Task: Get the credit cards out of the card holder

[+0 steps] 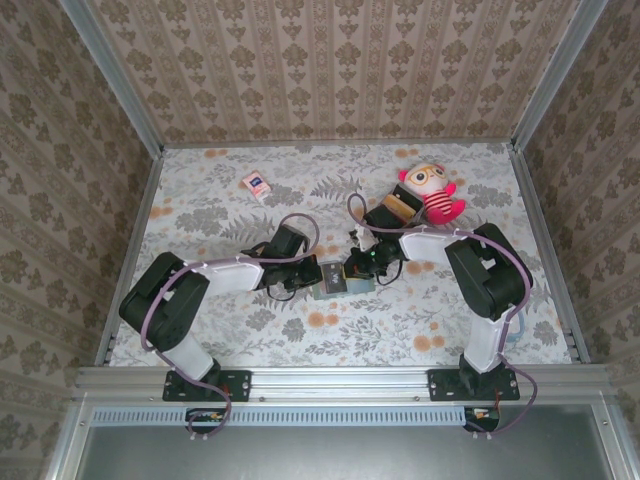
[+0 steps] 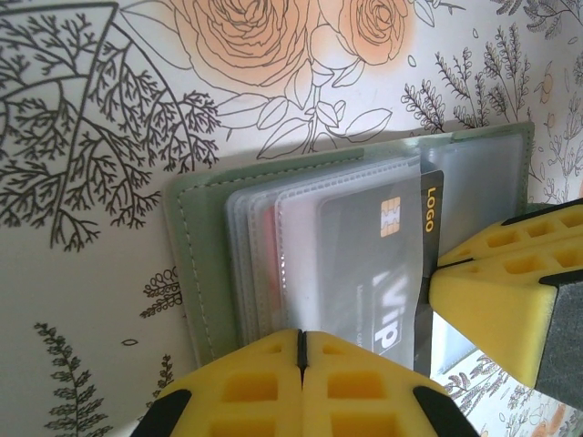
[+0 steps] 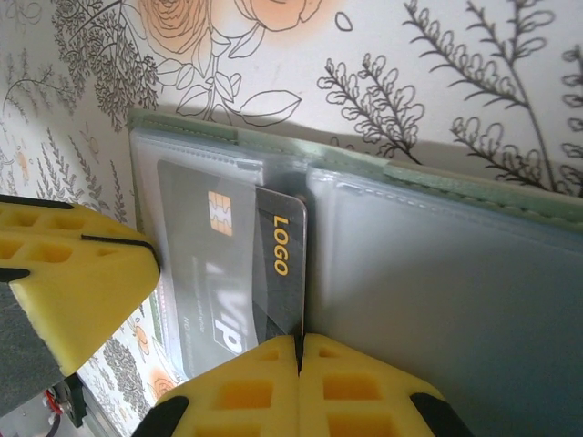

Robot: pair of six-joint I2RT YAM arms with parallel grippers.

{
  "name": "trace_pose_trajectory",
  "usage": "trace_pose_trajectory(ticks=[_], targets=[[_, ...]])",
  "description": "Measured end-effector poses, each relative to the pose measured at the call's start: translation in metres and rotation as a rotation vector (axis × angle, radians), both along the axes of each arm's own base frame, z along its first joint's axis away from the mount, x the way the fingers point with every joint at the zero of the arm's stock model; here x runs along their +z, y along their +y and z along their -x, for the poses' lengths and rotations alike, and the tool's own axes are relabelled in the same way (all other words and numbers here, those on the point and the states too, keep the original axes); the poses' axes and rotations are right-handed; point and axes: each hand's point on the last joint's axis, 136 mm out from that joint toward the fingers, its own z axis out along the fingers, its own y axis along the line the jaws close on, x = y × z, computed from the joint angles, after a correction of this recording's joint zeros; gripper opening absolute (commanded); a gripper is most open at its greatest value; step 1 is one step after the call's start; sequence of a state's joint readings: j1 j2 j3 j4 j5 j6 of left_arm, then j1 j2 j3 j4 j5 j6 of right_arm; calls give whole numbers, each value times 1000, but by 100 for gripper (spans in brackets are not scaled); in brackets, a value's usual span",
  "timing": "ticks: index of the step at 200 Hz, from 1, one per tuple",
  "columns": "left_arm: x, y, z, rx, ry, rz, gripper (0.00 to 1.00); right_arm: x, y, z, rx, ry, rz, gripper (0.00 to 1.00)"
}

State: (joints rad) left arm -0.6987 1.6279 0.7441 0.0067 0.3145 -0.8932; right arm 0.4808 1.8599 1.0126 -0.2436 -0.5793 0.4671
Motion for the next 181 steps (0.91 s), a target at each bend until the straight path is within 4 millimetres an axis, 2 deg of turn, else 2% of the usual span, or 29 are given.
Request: trace_pose_trajectory(ticks=[9, 35, 62, 123, 181], targets=[[0, 0, 0, 0, 0, 0, 0, 0, 0, 0, -1, 0, 0, 3], [0, 0, 0, 0, 0, 0, 0, 1, 0, 0, -1, 1, -4, 20], [0, 0, 0, 0, 0, -1, 0, 3, 3, 1, 8, 9, -28, 24], [-1, 2, -1, 5, 3, 1, 0, 2, 9, 4, 22, 37, -70, 24], [-1, 2, -1, -3, -4, -2, 0, 1, 9, -1, -1, 33, -84, 3]])
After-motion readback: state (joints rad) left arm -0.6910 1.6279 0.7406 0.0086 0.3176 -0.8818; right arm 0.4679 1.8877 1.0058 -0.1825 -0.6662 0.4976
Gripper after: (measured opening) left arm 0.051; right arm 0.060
